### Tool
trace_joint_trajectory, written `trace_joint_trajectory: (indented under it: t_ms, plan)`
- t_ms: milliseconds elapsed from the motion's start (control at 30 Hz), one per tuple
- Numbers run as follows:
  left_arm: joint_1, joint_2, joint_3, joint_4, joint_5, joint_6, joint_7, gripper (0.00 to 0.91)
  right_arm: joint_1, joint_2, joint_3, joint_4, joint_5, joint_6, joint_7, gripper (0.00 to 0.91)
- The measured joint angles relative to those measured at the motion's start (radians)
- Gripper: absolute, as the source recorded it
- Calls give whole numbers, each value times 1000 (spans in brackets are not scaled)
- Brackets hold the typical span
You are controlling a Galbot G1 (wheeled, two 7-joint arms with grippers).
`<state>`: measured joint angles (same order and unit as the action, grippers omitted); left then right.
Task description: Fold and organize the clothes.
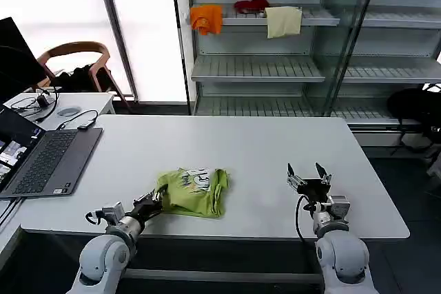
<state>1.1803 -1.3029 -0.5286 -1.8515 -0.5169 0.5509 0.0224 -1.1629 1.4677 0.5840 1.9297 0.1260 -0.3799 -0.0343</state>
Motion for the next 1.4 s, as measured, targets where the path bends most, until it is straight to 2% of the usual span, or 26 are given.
trace_joint_trajectory:
  t_ms: [233, 433, 700, 900, 1033, 1200, 1400]
  plan:
    - [-2, 19, -31, -2, 142, -63, 30, 10, -4, -4, 3, -3, 1, 8, 2, 907]
    - [-21, 68, -105, 22, 321, -127, 72, 10, -5, -5, 2, -9, 7, 14, 0, 907]
    - [-62, 220, -203, 42, 500, -182, 129, 10, -3, -5, 2, -25, 14, 28, -3, 907]
    - [-102, 342, -217, 29, 558, -182, 170, 10, -3, -6, 6, -38, 21, 38, -5, 907]
    - [-125, 396, -201, 6, 593, -165, 195, 10, -9, -10, 12, -47, 27, 46, -7, 907]
    - [-119, 416, -163, -34, 657, -156, 233, 20, -22, -19, 22, -58, 35, 61, -8, 907]
    - [-83, 373, -76, -40, 792, -174, 257, 20, -34, -27, 35, -61, 38, 67, -8, 907]
